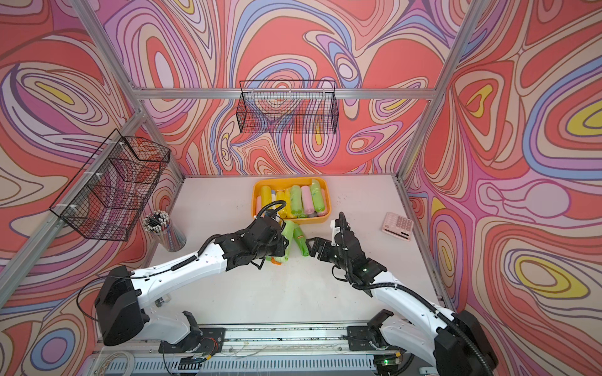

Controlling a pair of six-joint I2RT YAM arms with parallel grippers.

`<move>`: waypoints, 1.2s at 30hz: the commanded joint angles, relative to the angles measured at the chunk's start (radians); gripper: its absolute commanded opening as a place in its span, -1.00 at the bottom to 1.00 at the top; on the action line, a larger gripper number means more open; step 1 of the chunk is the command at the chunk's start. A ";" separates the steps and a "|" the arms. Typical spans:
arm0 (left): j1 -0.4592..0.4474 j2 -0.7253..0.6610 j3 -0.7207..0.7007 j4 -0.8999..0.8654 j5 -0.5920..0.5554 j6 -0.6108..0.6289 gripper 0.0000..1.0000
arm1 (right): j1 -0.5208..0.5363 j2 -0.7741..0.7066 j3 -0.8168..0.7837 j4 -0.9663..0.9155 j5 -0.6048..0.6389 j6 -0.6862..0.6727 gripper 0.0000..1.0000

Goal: Put the roll of trash bags into the storage box
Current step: Place the roll of trash bags in the storage box.

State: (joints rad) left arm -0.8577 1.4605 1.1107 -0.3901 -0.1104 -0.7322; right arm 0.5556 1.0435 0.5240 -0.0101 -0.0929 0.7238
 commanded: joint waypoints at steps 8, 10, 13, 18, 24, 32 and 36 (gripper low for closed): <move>0.081 0.127 0.242 -0.107 -0.015 0.100 -0.91 | 0.000 0.080 0.099 0.013 0.060 -0.123 0.92; 0.092 0.148 0.275 -0.112 -0.014 0.109 -0.92 | 0.001 0.090 0.111 0.011 0.057 -0.141 0.92; 0.110 0.174 0.326 -0.125 -0.011 0.121 -0.92 | 0.000 0.105 0.143 -0.011 0.063 -0.172 0.92; 0.144 0.221 0.403 -0.139 0.000 0.144 -0.93 | 0.000 0.107 0.194 -0.069 0.087 -0.216 0.92; 0.176 0.289 0.489 -0.133 0.027 0.165 -1.00 | 0.000 0.096 0.191 -0.052 0.080 -0.207 0.92; 0.223 0.389 0.573 -0.134 0.077 0.162 -1.00 | -0.001 0.118 0.215 -0.025 0.063 -0.169 0.92; 0.247 0.430 0.611 -0.130 0.092 0.168 -1.00 | -0.002 0.122 0.223 -0.023 0.064 -0.169 0.92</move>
State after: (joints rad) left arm -0.6270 1.8736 1.6730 -0.5293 -0.0349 -0.5785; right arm 0.5556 1.1549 0.7189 -0.0532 -0.0254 0.5457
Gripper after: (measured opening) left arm 0.278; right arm 0.959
